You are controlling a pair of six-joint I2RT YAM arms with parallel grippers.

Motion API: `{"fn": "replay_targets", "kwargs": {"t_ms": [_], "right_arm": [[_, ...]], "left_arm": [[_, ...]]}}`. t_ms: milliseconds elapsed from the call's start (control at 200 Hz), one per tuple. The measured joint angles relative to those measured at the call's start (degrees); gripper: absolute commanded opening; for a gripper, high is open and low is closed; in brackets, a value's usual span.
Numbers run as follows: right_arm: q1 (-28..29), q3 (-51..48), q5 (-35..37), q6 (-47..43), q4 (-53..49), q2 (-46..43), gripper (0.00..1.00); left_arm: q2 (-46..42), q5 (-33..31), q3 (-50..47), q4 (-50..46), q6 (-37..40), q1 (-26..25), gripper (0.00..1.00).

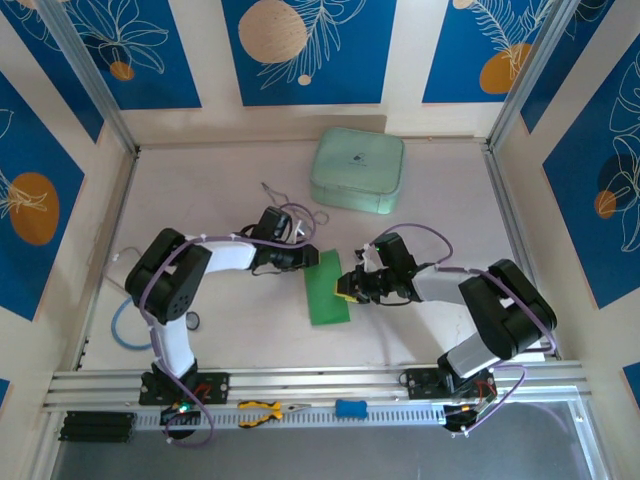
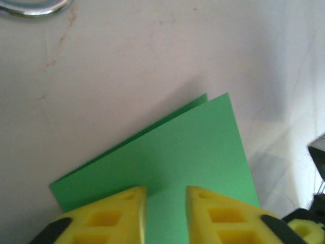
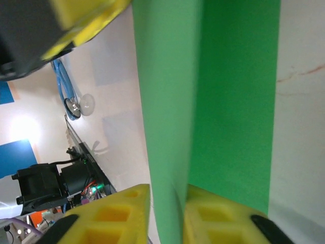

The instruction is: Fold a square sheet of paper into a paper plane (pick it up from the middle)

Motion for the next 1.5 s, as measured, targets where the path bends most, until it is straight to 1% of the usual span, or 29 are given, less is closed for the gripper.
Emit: {"fn": "replay_targets", "kwargs": {"t_ms": [85,175,300,410,485,575,680,815,910,1065,1145,1225,1305,1365,1500], "right_arm": [[-0.33,-0.02,0.04,0.09,0.59,0.35,0.09],[-0.66,-0.02,0.28,0.83,1.62,0.35,0.07],[-1.11,-0.15,1.97,2.93,2.58,0.33,0.06],[-1.27,-0.96,3.5,4.83,3.02,0.31,0.08],[-1.27,-1.18,3.74,5.18,2.95,0.31,0.11],[-1.44,-1.16,3.43,5.01,2.82,0.31,0.17],[-1.92,-0.87,1.86,4.39,2.43,0.31,0.19],[-2.51,0.48,0.22,3.08,1.4,0.33,0.2],[-2.97,1.42,-0.63,1.84,0.68,0.42,0.18],[-3.76,2.93,-2.23,0.42,-0.15,2.03,0.13],[-3.89,3.39,-2.54,0.0,-0.87,2.45,0.12],[-3.96,3.52,-2.78,-0.33,-1.22,2.49,0.11],[-4.02,3.54,-2.78,-0.42,-1.66,2.49,0.11],[-4.07,3.54,-2.78,-0.44,-2.27,2.49,0.11],[-4.13,3.56,-2.75,-0.61,-3.17,2.49,0.12]], "left_arm": [[-3.3,-0.46,-0.02,-0.81,0.07,0.0,0.42],[-7.17,-1.25,-0.28,-0.66,-0.02,0.0,0.47],[-11.85,-2.73,-2.51,0.61,-0.07,-0.13,0.48],[-14.49,-4.2,-5.49,1.05,-0.09,-0.46,0.49],[-16.02,-4.96,-7.65,1.53,-0.07,-0.76,0.48],[-17.9,-5.31,-9.84,2.01,0.39,-1.4,0.48],[-20.74,-6.64,-12.02,2.23,2.29,-3.23,0.48],[-25.22,-9.11,-15.47,3.37,5.68,-7.63,0.47],[-28.02,-10.51,-18.18,3.96,7.67,-10.62,0.48],[-29.99,-14.08,-20.2,3.45,10.91,-15.8,0.53],[-30.34,-18.18,-20.15,2.54,13.64,-20.15,0.54],[-30.32,-22.91,-19.74,0.57,16.24,-25.09,0.6],[-29.73,-28.09,-18.71,-1.57,19.21,-29.7,0.63],[-28.68,-31.8,-17.27,-3.19,21.09,-32.48,0.66],[-24.11,-39.45,-12.81,-5.88,25.49,-37.51,0.7]]}}
